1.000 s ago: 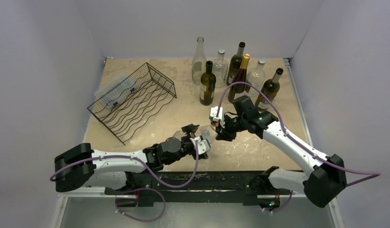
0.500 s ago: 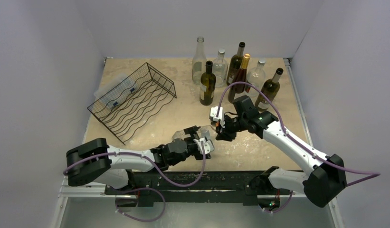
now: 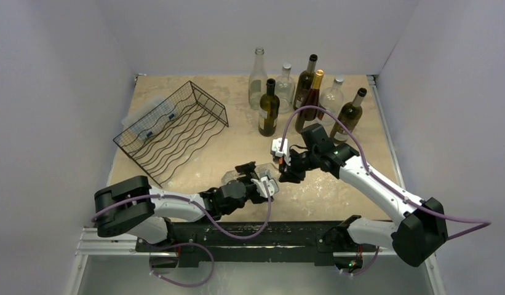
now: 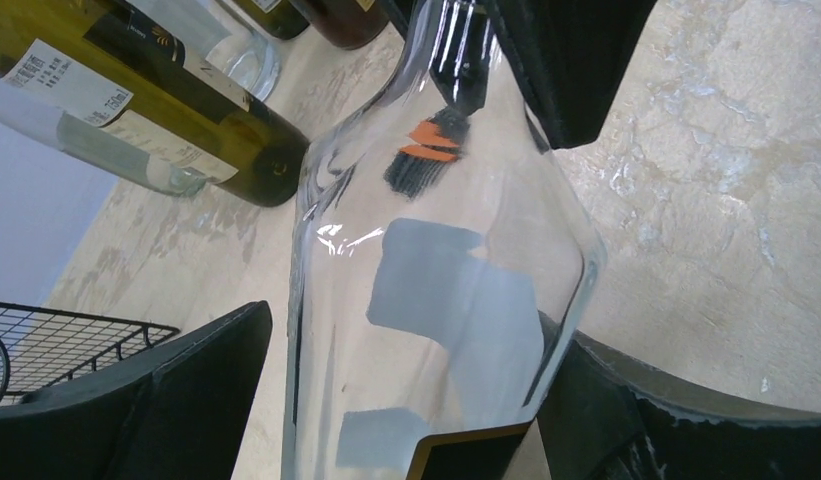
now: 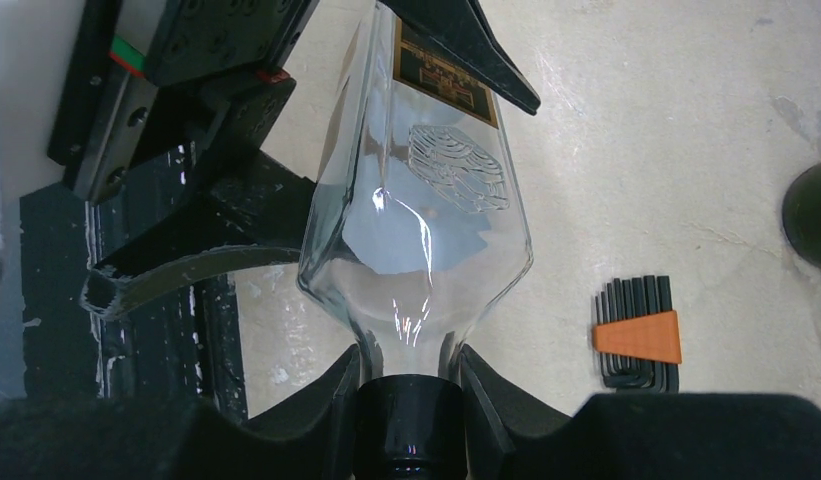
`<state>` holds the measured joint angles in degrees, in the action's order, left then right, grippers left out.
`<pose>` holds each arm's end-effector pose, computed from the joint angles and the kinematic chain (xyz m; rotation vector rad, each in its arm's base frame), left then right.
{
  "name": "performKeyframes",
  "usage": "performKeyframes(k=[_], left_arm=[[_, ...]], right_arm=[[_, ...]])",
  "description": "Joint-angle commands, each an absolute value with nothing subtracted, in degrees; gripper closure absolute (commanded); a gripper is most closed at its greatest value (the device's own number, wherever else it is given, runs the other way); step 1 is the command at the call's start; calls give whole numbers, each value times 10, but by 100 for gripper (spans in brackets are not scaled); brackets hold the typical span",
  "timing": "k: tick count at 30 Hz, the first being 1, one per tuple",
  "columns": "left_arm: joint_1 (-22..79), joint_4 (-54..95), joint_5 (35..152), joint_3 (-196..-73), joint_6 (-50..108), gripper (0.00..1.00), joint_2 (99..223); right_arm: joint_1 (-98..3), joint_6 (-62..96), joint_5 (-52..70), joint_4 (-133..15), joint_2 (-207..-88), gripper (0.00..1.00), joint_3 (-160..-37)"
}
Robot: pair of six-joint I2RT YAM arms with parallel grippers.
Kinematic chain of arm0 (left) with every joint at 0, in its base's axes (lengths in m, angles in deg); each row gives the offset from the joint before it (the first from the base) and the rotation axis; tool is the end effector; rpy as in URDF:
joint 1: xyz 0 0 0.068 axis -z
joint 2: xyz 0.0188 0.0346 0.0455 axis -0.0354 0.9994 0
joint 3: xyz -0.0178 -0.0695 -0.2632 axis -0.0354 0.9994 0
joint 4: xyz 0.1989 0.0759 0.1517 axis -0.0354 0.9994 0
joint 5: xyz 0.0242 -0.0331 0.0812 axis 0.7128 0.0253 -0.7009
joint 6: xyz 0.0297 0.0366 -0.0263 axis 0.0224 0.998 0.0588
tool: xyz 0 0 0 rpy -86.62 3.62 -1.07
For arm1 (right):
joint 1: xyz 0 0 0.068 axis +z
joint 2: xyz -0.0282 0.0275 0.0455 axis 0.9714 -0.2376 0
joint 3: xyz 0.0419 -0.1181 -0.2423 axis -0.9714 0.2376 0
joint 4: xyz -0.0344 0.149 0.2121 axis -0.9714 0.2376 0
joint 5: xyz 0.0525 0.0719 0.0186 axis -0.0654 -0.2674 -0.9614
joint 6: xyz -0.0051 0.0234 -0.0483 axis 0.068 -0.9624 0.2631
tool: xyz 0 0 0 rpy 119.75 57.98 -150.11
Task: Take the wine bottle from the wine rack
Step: Pick up the wine bottle from the wine rack.
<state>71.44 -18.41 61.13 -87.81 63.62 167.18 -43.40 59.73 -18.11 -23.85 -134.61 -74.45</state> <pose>0.1087 -0.2480 0.1762 1.0903 1.4580 -0.1899 0.1871 0.1454 0.2638 -1.5563 1.8128 0.7316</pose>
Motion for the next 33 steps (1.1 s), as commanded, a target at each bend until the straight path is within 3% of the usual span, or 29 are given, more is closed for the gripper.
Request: performKeyframes(k=[1,3,6,8,9,12,17,23,33], left_arm=[[716,-216,579,-907,656,10,1684],[716,-214,577,-912,657,26,1684],[717,-207,574,-915,652,74,1674],[717,-192,574,-919,644,96,1661],[717,-185,573,-920,639,100,1654],[716,-178,581,-917,612,100,1627],[717,-185,607,-901,561,100,1587],[716,-209,641,-874,490,100,1545],[717,-309,713,-843,391,100,1519]], right_arm=[[-438,598,-217,-246,-1345,100,-753],[-439,596,-218,-247,-1346,100,-753],[-443,592,-222,-247,-1347,100,-754],[-446,593,-226,-242,-1347,88,-756],[-448,593,-230,-240,-1345,80,-756],[-456,598,-241,-233,-1335,51,-759],[-475,613,-269,-212,-1308,22,-773],[-481,681,-296,-117,-1266,9,-845],[-483,683,-373,-77,-1209,1,-913]])
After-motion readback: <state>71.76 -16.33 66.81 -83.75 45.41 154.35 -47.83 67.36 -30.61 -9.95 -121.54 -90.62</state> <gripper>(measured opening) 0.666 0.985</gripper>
